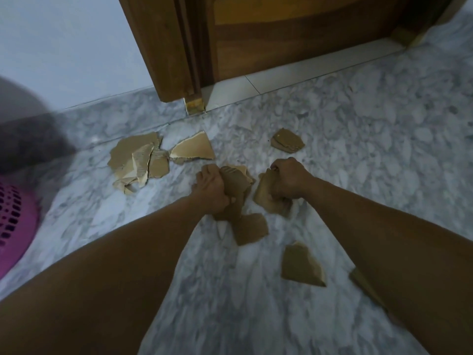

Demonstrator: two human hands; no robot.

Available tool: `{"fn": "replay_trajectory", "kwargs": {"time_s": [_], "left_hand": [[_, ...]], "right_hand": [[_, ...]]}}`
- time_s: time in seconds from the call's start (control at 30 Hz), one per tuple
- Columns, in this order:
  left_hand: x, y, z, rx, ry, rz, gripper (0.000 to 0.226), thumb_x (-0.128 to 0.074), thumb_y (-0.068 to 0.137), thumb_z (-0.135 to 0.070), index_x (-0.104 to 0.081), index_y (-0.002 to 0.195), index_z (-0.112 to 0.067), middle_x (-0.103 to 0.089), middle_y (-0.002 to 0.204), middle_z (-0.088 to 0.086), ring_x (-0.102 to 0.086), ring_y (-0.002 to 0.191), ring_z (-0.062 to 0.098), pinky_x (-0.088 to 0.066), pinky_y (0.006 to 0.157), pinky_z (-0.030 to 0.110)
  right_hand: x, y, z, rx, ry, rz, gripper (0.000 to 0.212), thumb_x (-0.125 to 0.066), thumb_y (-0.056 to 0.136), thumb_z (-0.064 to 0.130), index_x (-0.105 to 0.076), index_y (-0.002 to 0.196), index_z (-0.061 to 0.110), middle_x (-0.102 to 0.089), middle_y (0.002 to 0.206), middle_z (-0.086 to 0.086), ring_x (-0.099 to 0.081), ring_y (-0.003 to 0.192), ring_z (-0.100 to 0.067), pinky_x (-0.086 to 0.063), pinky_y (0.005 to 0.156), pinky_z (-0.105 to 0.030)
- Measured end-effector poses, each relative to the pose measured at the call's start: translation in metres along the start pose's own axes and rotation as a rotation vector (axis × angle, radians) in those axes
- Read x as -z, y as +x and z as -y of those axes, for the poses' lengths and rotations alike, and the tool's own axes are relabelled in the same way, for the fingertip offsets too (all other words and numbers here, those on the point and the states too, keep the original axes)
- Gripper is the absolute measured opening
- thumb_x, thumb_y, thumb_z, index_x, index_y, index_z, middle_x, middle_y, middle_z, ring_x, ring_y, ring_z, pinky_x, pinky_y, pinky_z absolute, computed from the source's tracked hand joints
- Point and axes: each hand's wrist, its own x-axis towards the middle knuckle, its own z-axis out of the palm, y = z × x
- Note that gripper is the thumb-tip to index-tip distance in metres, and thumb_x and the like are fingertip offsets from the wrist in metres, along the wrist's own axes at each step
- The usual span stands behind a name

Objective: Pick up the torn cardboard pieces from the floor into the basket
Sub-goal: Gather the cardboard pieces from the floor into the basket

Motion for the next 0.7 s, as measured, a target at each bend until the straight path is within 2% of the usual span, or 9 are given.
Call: {"fn": "replay_trajectory", "kwargs": {"time_s": [0.1, 0.17, 0.23, 0.3, 0.37, 0.4, 0.47, 0.6, 0.7], "left_hand": [[-0.002, 0.017, -0.009, 0.038, 0.076, 0.039, 0.086, -0.076, 0.077, -0.035, -0.024, 0.138, -0.004, -0.024, 0.143, 0.016, -0.024, 0.134, 0.037, -0.03, 0.104, 0.051], [-0.001, 0.025, -0.015, 0.065, 0.102, 0.043, 0.083, -0.078, 0.075, -0.034, -0.028, 0.136, -0.006, -0.024, 0.143, 0.016, -0.023, 0.133, 0.037, -0.032, 0.104, 0.049], [-0.002, 0.031, -0.016, 0.06, 0.088, 0.068, 0.08, -0.078, 0.075, -0.029, -0.03, 0.134, -0.005, -0.023, 0.141, 0.019, -0.027, 0.131, 0.038, -0.036, 0.103, 0.044], [-0.003, 0.037, -0.013, 0.046, -0.032, 0.082, 0.076, -0.079, 0.074, -0.02, -0.031, 0.131, -0.005, -0.033, 0.133, 0.018, -0.042, 0.121, 0.037, -0.047, 0.087, 0.036], [-0.004, 0.04, -0.01, 0.009, -0.176, 0.055, 0.07, -0.077, 0.072, -0.008, -0.033, 0.126, -0.006, -0.048, 0.102, 0.008, -0.055, 0.097, 0.03, -0.043, 0.059, 0.026], [-0.003, 0.041, -0.011, -0.008, -0.203, 0.035, 0.07, -0.077, 0.071, -0.005, -0.032, 0.125, -0.007, -0.047, 0.088, 0.003, -0.055, 0.086, 0.026, -0.04, 0.052, 0.025], [0.001, 0.047, -0.011, 0.009, -0.237, 0.013, 0.074, -0.079, 0.07, -0.006, -0.032, 0.127, -0.01, -0.046, 0.082, -0.001, -0.053, 0.082, 0.022, -0.044, 0.059, 0.028], [0.016, 0.066, -0.002, 0.014, 0.028, -0.085, 0.06, -0.075, 0.077, -0.023, -0.043, 0.125, -0.008, -0.057, 0.121, 0.011, -0.057, 0.111, 0.029, -0.047, 0.089, 0.035], [0.03, 0.076, 0.004, 0.042, 0.263, -0.178, 0.069, -0.076, 0.075, -0.036, -0.043, 0.129, -0.008, -0.047, 0.13, 0.013, -0.043, 0.124, 0.032, -0.039, 0.099, 0.043]], "right_hand": [[-0.003, 0.012, 0.0, -0.092, -0.107, 0.094, 0.101, -0.088, 0.062, 0.037, -0.035, 0.142, 0.005, -0.019, 0.149, -0.021, -0.037, 0.131, -0.035, -0.045, 0.104, -0.041], [-0.005, 0.017, 0.001, -0.107, -0.082, 0.086, 0.106, -0.09, 0.058, 0.04, -0.033, 0.14, 0.005, -0.021, 0.146, -0.019, -0.034, 0.132, -0.035, -0.043, 0.106, -0.043], [-0.007, 0.02, 0.003, -0.084, 0.013, 0.072, 0.102, -0.093, 0.056, 0.033, -0.035, 0.135, 0.005, -0.032, 0.137, -0.016, -0.044, 0.123, -0.031, -0.049, 0.096, -0.039], [-0.007, 0.022, 0.006, -0.052, 0.061, 0.098, 0.094, -0.094, 0.056, 0.026, -0.037, 0.128, 0.006, -0.044, 0.12, -0.01, -0.051, 0.105, -0.023, -0.049, 0.079, -0.033], [-0.004, 0.024, 0.009, -0.042, 0.078, 0.132, 0.089, -0.093, 0.057, 0.023, -0.037, 0.125, 0.008, -0.047, 0.111, -0.007, -0.049, 0.097, -0.02, -0.044, 0.069, -0.029], [-0.001, 0.025, 0.009, -0.042, 0.094, 0.14, 0.088, -0.093, 0.059, 0.022, -0.038, 0.126, 0.008, -0.047, 0.112, -0.006, -0.049, 0.098, -0.019, -0.044, 0.069, -0.028], [0.006, 0.035, 0.009, -0.045, 0.094, 0.104, 0.08, -0.089, 0.065, 0.02, -0.041, 0.129, 0.007, -0.048, 0.117, -0.007, -0.051, 0.105, -0.022, -0.046, 0.079, -0.029], [0.029, 0.063, 0.009, -0.061, -0.044, -0.224, 0.039, -0.066, 0.085, 0.015, -0.057, 0.12, 0.0, -0.057, 0.124, -0.017, -0.055, 0.116, -0.033, -0.046, 0.1, -0.04], [0.038, 0.08, 0.011, -0.118, -0.082, -0.303, 0.044, -0.058, 0.09, 0.019, -0.047, 0.13, 0.005, -0.05, 0.132, -0.018, -0.047, 0.124, -0.034, -0.04, 0.104, -0.045]]}}
